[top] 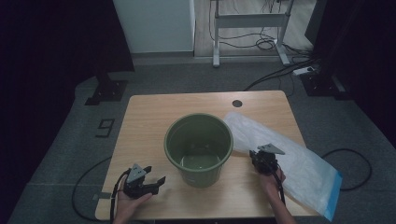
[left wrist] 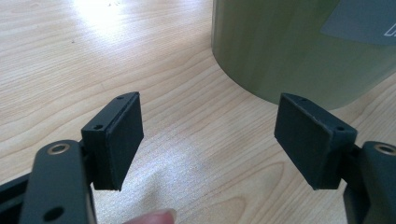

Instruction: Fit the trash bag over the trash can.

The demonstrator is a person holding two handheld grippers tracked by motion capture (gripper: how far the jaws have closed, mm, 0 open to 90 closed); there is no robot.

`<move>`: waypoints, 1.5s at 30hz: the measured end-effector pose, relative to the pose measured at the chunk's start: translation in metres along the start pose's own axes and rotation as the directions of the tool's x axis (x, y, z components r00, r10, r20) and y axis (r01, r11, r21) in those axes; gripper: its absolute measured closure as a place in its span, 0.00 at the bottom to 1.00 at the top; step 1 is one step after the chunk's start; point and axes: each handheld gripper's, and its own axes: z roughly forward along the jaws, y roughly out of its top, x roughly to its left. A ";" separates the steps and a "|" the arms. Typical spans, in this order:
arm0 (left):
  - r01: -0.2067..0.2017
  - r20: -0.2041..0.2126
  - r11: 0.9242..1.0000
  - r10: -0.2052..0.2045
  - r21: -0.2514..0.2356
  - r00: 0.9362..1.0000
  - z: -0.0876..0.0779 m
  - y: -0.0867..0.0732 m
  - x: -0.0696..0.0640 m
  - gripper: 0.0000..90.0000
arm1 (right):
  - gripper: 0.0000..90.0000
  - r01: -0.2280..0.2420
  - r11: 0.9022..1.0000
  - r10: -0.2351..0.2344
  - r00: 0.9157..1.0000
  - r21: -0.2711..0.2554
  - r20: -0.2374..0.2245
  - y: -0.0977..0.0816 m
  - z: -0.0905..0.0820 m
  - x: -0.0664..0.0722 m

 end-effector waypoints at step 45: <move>0.029 -0.015 0.999 -0.030 -0.020 0.999 -0.004 -0.002 0.004 0.26 | 0.99 -0.066 0.834 0.022 0.996 -0.548 -0.086 0.121 -0.176 -0.006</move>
